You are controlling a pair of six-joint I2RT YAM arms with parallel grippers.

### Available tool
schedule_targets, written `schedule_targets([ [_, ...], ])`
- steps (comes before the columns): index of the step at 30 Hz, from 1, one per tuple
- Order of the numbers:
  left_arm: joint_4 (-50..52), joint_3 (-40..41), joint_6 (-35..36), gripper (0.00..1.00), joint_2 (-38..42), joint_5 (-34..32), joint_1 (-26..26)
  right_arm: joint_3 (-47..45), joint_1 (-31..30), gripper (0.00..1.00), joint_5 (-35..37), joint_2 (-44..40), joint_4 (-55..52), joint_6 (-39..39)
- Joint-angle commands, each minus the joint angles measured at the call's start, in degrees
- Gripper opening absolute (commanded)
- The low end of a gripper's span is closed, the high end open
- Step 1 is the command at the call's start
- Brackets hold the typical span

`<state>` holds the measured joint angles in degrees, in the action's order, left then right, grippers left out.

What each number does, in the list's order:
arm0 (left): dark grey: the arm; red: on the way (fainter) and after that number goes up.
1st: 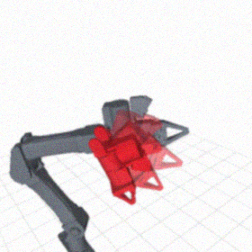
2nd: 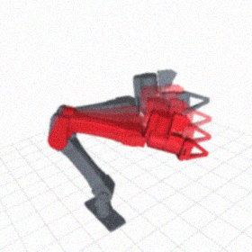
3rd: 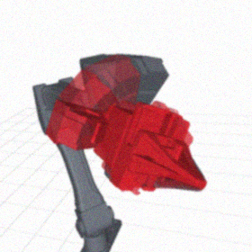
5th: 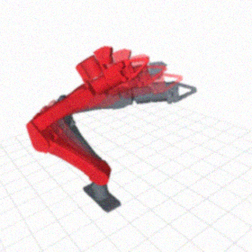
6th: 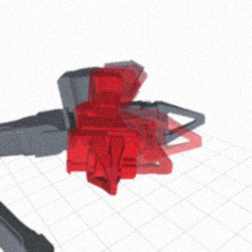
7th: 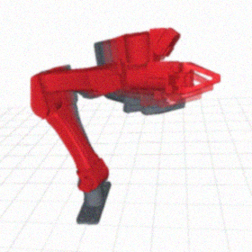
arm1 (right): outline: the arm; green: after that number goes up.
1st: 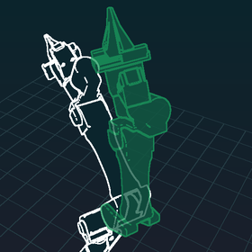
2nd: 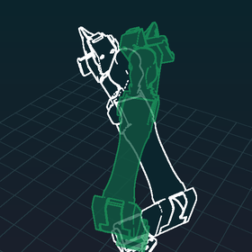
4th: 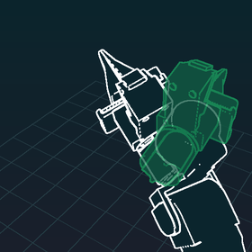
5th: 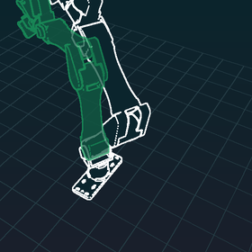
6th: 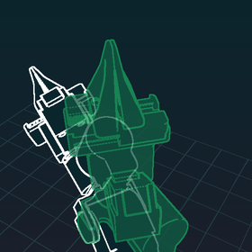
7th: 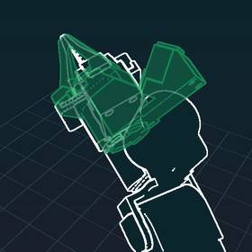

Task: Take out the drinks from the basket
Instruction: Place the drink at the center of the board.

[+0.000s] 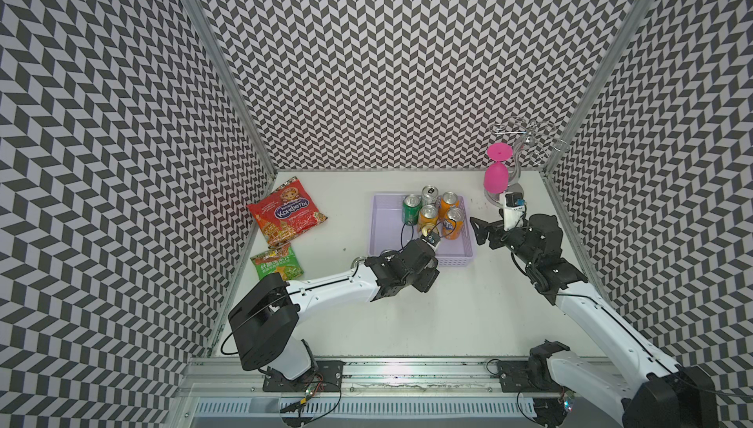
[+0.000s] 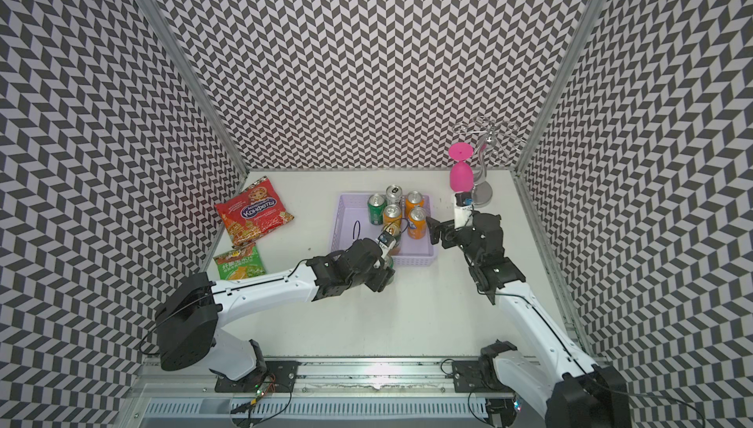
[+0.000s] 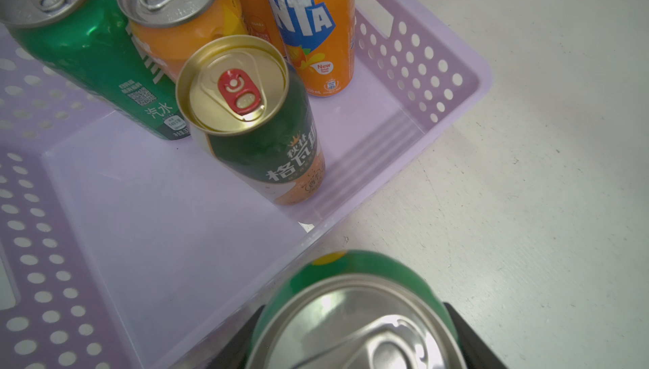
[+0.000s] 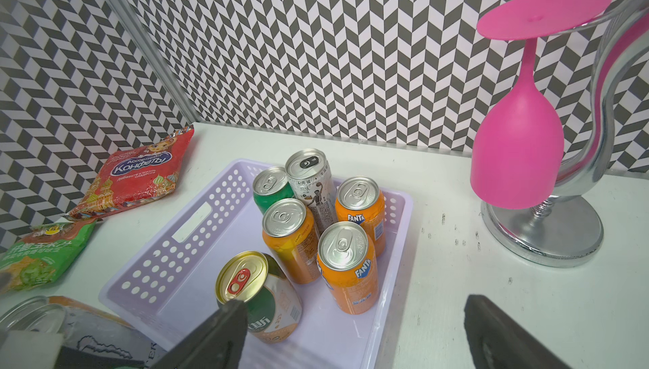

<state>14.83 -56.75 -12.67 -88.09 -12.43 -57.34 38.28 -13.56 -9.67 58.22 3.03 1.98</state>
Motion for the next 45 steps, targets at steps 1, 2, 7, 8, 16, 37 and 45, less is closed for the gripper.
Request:
schedule_targets([
  [1,-3.17,-0.66,-5.06,0.54,2.64,-4.64,-0.83,0.11,0.38,1.00,-0.17,0.23,2.24,0.00],
  [2,-3.29,-0.51,-6.35,0.54,2.68,-5.31,-1.05,0.05,0.45,1.00,-0.20,0.23,2.20,0.03],
  [7,-2.91,-0.80,-11.90,0.54,1.80,-8.18,-2.43,0.15,0.47,1.00,-0.53,0.10,2.37,0.11],
  [8,-2.58,-1.11,-12.85,0.54,1.26,-8.76,-2.63,0.18,0.47,1.00,-0.61,0.14,2.39,0.10],
  [16,-0.31,-3.26,-17.94,0.52,-2.96,-13.63,-4.66,0.22,0.55,1.00,-1.14,-0.12,2.42,0.27],
  [37,-0.86,-4.02,-19.53,0.64,-6.21,-16.41,-5.41,0.20,0.73,1.00,-1.58,-0.39,2.29,0.37],
  [45,1.20,-6.75,-18.01,0.73,-6.47,-14.82,-5.41,0.20,0.73,1.00,-1.58,-0.34,2.37,0.40],
])
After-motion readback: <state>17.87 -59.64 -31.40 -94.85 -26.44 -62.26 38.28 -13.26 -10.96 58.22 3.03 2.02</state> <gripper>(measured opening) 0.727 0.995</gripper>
